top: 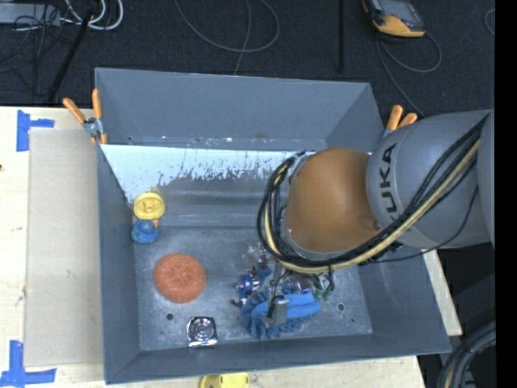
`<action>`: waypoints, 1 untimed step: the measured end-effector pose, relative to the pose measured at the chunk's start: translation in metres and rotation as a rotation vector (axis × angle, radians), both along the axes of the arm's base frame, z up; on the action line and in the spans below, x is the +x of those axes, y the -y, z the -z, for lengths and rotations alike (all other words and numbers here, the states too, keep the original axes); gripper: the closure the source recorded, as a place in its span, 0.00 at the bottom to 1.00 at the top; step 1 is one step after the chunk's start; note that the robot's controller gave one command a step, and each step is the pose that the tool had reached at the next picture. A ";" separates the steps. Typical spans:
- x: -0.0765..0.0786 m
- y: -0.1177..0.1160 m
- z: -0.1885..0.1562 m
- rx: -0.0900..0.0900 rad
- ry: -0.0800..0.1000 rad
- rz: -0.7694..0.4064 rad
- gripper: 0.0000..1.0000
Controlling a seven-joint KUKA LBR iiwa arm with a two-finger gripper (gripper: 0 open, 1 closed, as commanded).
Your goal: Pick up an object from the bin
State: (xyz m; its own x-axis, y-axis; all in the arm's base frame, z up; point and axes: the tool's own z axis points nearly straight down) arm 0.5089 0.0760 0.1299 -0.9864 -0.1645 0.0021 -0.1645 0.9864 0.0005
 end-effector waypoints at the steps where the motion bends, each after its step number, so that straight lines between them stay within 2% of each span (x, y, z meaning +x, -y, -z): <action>1: 0.006 0.020 0.021 0.000 0.001 0.076 0.00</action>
Offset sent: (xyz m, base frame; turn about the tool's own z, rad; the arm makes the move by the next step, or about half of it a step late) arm 0.0445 -0.0393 -0.0501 0.2441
